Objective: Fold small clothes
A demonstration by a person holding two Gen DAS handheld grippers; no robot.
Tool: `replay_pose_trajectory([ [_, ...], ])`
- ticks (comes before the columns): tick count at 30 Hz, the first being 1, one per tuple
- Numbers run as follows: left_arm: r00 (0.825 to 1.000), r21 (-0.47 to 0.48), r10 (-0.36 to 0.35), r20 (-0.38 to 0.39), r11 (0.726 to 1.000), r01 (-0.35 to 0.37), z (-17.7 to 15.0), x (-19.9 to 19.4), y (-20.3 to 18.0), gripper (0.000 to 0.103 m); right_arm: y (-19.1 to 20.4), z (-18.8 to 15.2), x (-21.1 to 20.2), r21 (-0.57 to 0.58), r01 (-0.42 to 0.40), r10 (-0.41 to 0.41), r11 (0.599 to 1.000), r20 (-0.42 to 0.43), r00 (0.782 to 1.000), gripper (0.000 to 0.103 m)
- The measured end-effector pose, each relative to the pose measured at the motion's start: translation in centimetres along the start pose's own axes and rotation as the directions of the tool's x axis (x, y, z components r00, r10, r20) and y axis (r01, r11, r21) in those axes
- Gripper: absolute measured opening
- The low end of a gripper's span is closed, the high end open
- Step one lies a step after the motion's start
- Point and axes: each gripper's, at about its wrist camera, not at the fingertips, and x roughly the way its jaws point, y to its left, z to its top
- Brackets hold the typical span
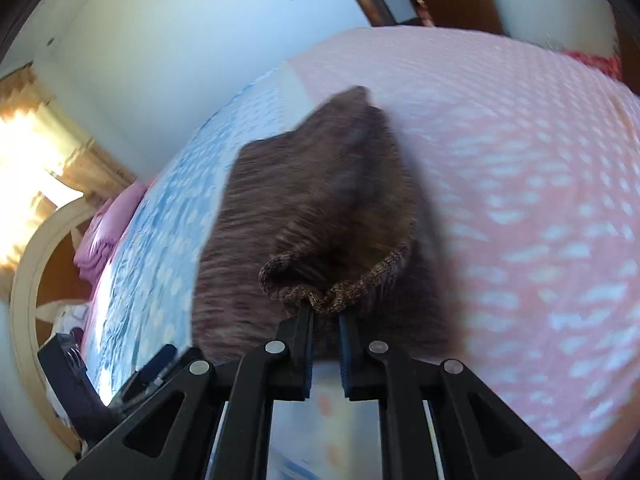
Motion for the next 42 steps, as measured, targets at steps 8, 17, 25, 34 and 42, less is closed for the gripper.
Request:
replay_pose_trajectory([
  [8, 1.000, 0.003, -0.007, -0.012, 1.000, 0.007, 0.1, 0.1, -0.1, 0.094, -2.9, -1.1, -5.4, 0.019, 0.077, -0.078, 0.997, 0.061, 0.995, 0.010],
  [17, 0.999, 0.037, 0.025, 0.037, 0.999, -0.027, 5.7, -0.4, -2.8, 0.093, 6.5, 3.8, -2.5, -0.368, 0.123, -0.078, 0.922, 0.135, 0.988, 0.010],
  [25, 0.993, 0.121, 0.116, 0.008, 0.986, -0.116, 10.5, 5.0, -6.1, 0.086, 1.0, 4.5, 4.1, -0.228, 0.063, -0.063, 0.972, 0.007, 0.998, 0.007],
  [34, 0.980, 0.095, 0.197, -0.033, 0.977, -0.193, 8.9, 9.3, -5.5, 0.094, 0.4, 3.9, 4.0, -0.235, 0.034, -0.030, 0.972, 0.019, 0.999, 0.008],
  [42, 0.989, 0.052, 0.142, -0.048, 0.989, -0.140, 11.1, 7.5, -4.7, 0.092, 1.7, 9.3, 0.3, -0.246, 0.103, -0.064, 0.964, 0.160, 0.985, 0.075],
])
